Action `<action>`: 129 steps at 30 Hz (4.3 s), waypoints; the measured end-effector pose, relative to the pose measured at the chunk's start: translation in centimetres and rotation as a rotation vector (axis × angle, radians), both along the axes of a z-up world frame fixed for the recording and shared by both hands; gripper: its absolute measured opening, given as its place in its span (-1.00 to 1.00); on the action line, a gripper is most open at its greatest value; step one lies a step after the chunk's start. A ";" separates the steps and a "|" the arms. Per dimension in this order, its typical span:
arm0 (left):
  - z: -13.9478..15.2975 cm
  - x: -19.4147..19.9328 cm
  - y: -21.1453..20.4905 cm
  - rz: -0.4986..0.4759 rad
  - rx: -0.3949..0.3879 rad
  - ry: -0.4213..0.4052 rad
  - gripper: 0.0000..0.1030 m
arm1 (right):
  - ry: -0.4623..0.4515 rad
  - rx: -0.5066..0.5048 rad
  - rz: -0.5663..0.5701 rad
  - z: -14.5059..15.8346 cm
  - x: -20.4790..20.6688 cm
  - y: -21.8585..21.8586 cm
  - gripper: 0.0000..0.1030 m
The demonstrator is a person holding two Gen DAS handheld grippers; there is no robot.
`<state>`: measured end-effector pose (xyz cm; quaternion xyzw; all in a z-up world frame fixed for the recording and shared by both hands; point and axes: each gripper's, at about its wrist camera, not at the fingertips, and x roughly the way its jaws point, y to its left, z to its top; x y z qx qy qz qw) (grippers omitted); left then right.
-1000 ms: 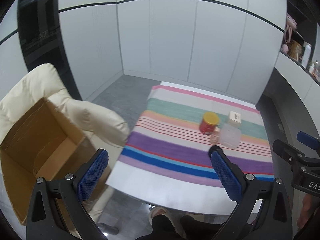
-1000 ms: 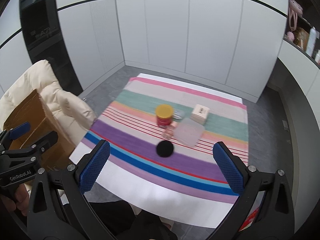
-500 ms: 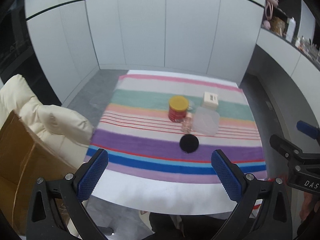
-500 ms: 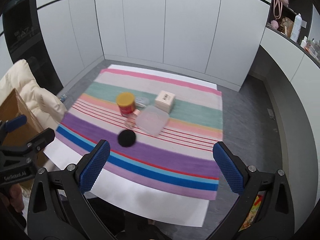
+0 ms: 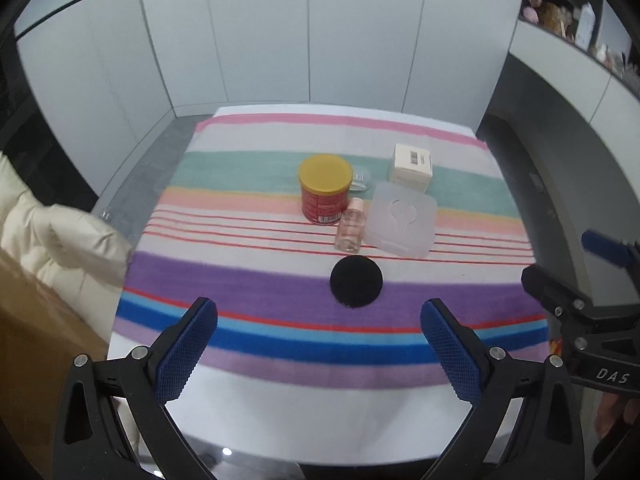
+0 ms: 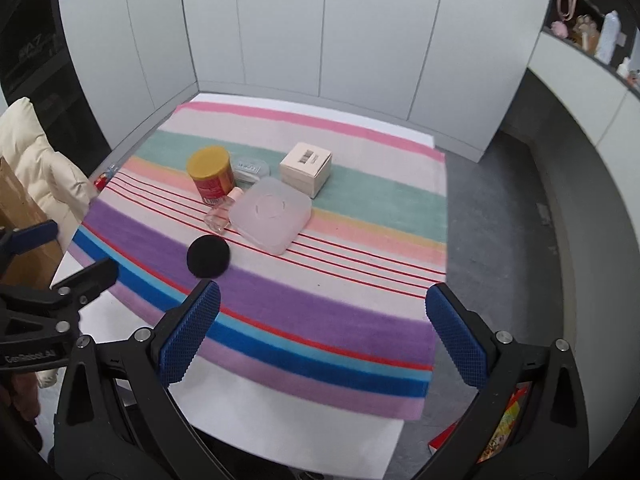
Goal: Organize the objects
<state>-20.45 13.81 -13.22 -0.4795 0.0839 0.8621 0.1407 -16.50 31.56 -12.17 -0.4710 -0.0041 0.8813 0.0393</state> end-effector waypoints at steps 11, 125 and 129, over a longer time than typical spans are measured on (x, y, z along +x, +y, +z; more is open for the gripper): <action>-7.9 -2.9 3.3 -0.059 -0.044 -0.074 0.78 | -0.048 -0.007 -0.006 -6.5 -3.2 2.7 1.00; 10.4 5.4 -19.9 0.255 0.223 0.106 -0.01 | 0.180 -0.048 0.217 9.9 1.8 -17.4 0.97; 10.4 5.6 -21.5 0.282 0.207 0.119 -0.01 | 0.177 -0.053 0.237 9.7 1.3 -18.8 0.97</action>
